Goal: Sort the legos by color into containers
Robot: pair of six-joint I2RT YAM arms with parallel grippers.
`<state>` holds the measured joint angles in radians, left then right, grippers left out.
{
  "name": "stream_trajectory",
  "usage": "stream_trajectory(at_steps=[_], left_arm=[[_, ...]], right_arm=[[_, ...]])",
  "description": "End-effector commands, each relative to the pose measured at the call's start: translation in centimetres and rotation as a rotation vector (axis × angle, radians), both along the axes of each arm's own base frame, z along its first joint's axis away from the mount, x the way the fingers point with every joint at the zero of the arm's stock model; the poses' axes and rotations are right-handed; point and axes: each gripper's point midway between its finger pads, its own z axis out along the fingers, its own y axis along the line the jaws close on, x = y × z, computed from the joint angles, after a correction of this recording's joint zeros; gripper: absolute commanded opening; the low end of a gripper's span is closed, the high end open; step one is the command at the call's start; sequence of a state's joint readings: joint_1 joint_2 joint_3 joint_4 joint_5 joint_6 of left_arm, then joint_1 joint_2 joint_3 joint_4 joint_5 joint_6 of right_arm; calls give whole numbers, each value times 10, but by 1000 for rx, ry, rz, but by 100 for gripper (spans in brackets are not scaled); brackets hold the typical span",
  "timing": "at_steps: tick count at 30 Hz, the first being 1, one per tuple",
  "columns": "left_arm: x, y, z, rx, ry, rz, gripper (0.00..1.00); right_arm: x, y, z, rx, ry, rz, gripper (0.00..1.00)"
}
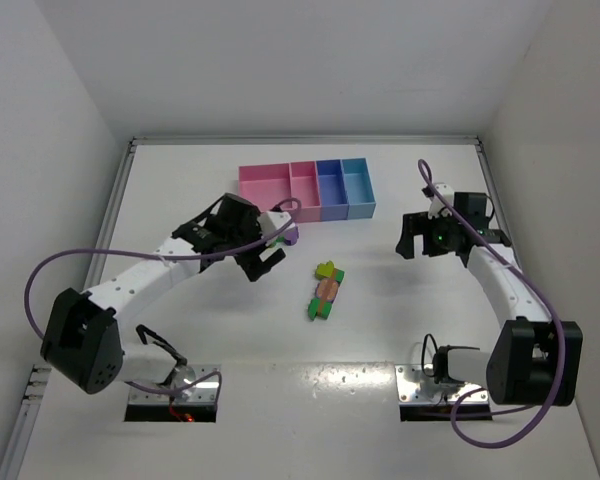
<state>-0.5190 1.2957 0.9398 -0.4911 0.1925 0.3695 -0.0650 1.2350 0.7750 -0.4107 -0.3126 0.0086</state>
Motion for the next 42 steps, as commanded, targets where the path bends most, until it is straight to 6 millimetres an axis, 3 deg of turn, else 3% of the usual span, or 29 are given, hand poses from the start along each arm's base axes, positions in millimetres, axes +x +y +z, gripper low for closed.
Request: stream_trajectory(at_steps=[1, 3, 7, 12, 24, 30, 42], left_arm=[[17, -14, 13, 9, -93, -103, 98], [20, -15, -2, 7, -125, -157, 94], [23, -28, -4, -80, -208, -313, 93], [30, -43, -20, -125, -182, -416, 90], [93, -65, -23, -165, -138, -362, 86], [116, -62, -35, -145, -121, -330, 85], [121, -51, -67, -34, -66, -355, 83]], right_arm=[[12, 4, 22, 20, -57, 52, 100], [13, 1, 22, 20, -57, 43, 100], [13, 0, 22, 26, -57, 40, 100], [15, -2, 21, 33, -58, 37, 100], [16, -2, 20, 46, -60, 40, 100], [15, -8, 17, 48, -42, 21, 100], [19, -16, 10, 79, -2, 9, 100]])
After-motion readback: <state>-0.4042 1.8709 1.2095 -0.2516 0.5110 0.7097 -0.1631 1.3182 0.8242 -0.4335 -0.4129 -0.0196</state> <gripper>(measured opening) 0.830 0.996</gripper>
